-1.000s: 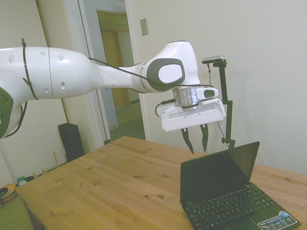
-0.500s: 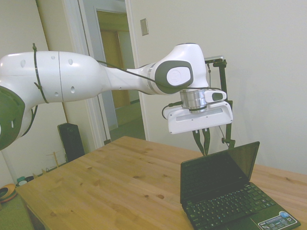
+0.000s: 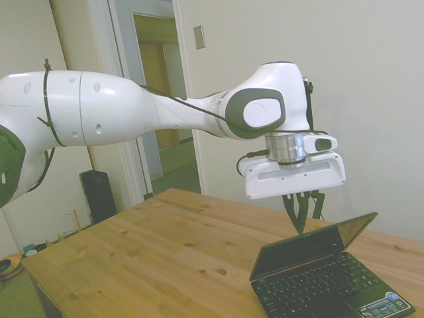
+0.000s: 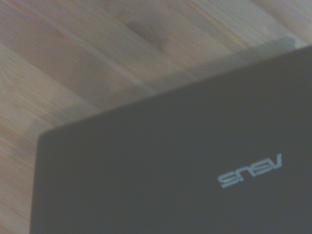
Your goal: Close the laptop
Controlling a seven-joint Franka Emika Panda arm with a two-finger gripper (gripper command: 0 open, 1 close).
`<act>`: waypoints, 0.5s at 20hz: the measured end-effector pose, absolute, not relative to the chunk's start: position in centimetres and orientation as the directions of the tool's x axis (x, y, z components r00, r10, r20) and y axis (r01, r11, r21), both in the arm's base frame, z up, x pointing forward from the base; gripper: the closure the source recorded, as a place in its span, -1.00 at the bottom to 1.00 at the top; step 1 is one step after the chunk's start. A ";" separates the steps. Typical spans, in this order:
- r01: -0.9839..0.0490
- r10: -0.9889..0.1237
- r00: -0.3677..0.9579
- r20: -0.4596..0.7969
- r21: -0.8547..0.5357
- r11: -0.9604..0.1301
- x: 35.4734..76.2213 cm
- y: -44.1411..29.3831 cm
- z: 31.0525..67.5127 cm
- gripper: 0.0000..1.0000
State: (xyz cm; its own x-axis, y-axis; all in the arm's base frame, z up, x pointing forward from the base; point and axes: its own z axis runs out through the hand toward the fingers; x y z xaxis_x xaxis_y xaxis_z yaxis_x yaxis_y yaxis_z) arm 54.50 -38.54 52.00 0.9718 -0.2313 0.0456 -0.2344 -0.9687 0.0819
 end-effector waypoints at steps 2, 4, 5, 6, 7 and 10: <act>-0.249 -0.247 0.968 0.038 0.079 -0.965 53.1 -40.9 50.4 1.00; -0.266 -0.265 0.964 0.025 0.082 -0.961 52.5 -43.3 47.8 1.00; -0.273 -0.272 0.962 0.015 0.081 -0.959 52.5 -44.2 46.3 1.00; -0.277 -0.278 0.961 0.003 0.080 -0.958 52.8 -44.9 44.7 1.00; -0.277 -0.278 0.961 -0.008 0.079 -0.958 53.2 -45.3 43.4 1.00; -0.263 -0.265 0.964 -0.017 0.078 -0.962 55.0 -45.7 41.4 1.00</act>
State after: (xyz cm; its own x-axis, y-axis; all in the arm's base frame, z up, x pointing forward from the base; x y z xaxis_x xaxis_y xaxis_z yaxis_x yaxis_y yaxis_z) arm 55.04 -45.69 41.44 0.9642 -0.2646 -0.0166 -0.2626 -0.9618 0.0777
